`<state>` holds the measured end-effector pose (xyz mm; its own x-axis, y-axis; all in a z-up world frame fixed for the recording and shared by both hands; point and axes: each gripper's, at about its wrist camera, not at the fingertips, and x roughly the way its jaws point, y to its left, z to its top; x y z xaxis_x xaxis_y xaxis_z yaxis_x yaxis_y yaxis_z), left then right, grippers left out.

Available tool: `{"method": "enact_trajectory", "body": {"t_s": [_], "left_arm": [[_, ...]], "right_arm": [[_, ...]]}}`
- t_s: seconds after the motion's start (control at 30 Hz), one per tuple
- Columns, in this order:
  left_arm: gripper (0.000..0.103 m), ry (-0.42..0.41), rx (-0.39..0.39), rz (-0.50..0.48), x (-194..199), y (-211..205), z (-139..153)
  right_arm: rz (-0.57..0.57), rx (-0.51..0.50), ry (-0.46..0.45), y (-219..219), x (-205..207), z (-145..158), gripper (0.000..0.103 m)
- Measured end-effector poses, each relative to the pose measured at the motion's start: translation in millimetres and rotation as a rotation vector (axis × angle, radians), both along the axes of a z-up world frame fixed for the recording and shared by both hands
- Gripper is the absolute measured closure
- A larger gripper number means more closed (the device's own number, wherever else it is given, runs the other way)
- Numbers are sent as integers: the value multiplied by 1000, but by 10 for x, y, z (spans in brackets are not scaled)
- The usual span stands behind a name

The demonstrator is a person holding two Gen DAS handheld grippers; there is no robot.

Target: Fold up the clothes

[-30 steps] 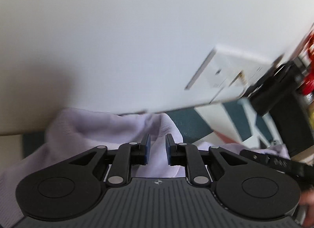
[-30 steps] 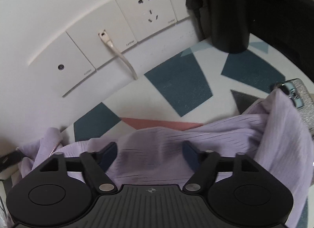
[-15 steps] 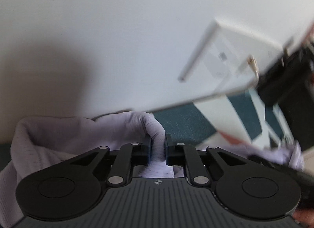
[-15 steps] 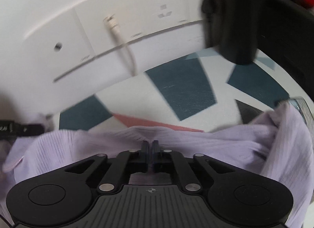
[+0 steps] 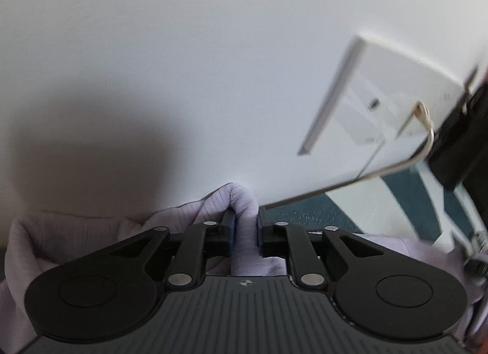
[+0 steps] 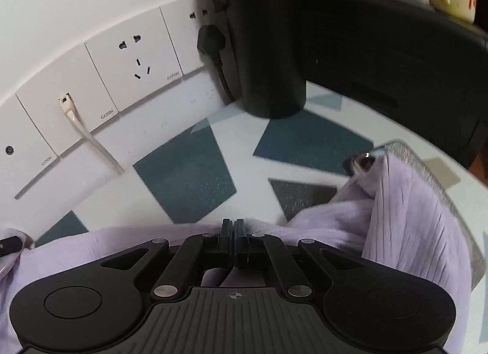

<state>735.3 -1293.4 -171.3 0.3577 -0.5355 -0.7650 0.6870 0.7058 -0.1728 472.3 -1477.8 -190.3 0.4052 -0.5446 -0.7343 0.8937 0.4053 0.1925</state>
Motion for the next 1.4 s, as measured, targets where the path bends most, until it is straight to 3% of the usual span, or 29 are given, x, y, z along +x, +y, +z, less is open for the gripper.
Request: {"method": "enact_trajectory", "body": {"t_s": [0.1,0.13,0.17,0.2,0.23,0.3,0.37,0.5,0.67,0.8,0.93,1.07,1.23,1.4], "left_arm": [[57,29,8,-70,-2,36,104],[51,20,11,-87,-6,85,188],[39,-9,17,-94,-20,139,282],[34,-52,24,-93,-46,208,386],[34,-81,30,-93,-72,288,486],[34,-93,35,-107,-137,449,653],[34,-93,36,-103,-278,629,740],[34,-85,46,-94,-767,1021,732],[34,-24,-8,-103,-1527,1264,636],[26,-67,41,-110,-2150,1226,533],[26,-26,100,-77,-2585,1173,350],[26,-45,162,-59,-2924,1029,269],[25,-22,89,-75,-3195,652,407],[21,-98,71,-84,-3430,8,355]], "right_arm": [[-118,-14,1,-113,-138,-2,103],[-111,8,-21,-123,-189,26,103],[-103,30,-43,-132,-241,53,103],[-95,52,-65,-142,-292,81,103],[-88,74,-87,-151,-343,108,102],[-54,87,-141,-77,-460,207,88],[-24,122,-199,-13,-580,295,81],[47,196,-265,122,-805,390,81],[16,175,-274,207,-1318,513,80],[-18,182,-216,230,-1699,486,75],[-32,199,-152,243,-2000,390,66],[1,194,-117,223,-2247,336,63],[11,206,-109,-8,-2507,267,63],[72,202,-111,-268,-2647,281,60]]}}
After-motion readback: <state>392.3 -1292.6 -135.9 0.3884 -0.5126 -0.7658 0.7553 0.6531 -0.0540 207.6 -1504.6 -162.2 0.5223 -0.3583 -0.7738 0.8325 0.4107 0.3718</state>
